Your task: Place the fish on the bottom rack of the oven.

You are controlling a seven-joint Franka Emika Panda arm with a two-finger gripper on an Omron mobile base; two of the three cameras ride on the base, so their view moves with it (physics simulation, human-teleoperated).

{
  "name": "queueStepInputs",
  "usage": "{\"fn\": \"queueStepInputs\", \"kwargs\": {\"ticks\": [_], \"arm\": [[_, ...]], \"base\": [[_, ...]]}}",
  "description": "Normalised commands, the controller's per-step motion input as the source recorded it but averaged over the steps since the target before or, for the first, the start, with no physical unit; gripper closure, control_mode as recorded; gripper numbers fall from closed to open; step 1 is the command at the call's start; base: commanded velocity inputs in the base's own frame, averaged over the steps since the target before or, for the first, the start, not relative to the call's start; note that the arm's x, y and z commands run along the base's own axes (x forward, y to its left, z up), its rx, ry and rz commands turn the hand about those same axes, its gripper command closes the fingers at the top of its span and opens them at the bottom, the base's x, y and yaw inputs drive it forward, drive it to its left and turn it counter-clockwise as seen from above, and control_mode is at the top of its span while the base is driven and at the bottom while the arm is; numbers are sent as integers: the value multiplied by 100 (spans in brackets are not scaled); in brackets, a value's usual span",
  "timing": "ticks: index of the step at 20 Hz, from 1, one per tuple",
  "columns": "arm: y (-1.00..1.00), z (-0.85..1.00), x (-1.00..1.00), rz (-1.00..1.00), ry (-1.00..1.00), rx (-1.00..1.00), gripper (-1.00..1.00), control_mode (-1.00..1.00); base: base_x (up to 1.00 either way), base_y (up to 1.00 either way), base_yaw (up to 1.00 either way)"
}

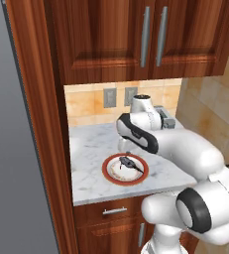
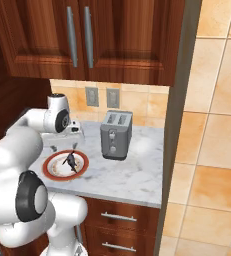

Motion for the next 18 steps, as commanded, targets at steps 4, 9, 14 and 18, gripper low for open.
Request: {"fn": "queueStepInputs", "kwargs": {"ticks": [4, 9, 14, 18], "arm": [[0, -68, 32, 18, -1, -1, -100, -100], [6, -56, 20, 2, -1, 0, -100, -100], [0, -45, 20, 0, 0, 0, -100, -100], [0, -32, 12, 0, 0, 0, -100, -100]], "base": [[0, 0, 0], [0, 0, 0], [0, 0, 0], [0, 0, 0]]}}
